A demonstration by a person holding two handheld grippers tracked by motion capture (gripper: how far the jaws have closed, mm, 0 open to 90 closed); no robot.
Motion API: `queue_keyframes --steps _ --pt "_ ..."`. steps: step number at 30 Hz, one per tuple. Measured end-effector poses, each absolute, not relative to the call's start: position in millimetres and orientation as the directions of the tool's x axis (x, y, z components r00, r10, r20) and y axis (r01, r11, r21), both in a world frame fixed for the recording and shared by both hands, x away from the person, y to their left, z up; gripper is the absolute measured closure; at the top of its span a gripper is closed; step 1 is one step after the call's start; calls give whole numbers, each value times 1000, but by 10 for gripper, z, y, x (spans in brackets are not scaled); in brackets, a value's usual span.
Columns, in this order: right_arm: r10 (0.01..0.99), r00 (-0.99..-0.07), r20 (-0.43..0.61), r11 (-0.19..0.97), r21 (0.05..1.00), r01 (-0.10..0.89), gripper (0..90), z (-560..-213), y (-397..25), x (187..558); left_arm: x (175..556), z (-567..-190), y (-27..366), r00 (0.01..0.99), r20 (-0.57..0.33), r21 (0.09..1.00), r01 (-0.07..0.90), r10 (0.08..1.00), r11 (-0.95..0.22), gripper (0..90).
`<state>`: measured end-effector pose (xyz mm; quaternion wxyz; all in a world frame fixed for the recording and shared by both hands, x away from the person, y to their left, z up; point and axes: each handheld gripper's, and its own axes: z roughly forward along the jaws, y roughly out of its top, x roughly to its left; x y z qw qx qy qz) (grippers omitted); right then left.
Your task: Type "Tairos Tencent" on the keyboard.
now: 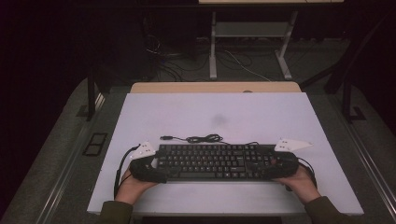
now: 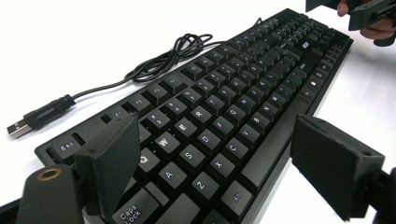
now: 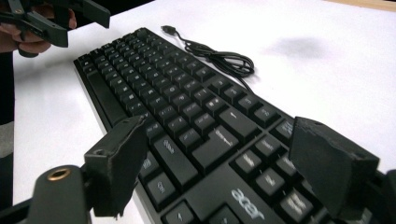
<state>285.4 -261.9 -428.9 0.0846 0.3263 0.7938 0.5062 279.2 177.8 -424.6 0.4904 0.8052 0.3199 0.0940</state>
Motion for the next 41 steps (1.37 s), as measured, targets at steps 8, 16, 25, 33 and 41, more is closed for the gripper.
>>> queue_keyframes --steps 8,16,25,33,41 --pt "622 -760 189 266 862 432 142 -4319 -2806 2772 2791 -4246 1766 775 -144 846 419 615 -330 116" --pt "644 -742 187 258 860 441 120 -4359 -2975 2692 2782 -4237 1744 771 -119 848 407 625 -341 28" --pt "649 -735 197 247 859 448 119 -4384 -3051 2659 2786 -4234 1756 756 -112 843 416 645 -342 0" --pt "649 -732 207 245 855 458 120 -4399 -3050 2666 2795 -4239 1774 755 -118 841 422 645 -340 0" --pt "646 -734 208 237 860 452 119 -4389 -3054 2663 2802 -4241 1767 759 -122 843 419 639 -338 0"
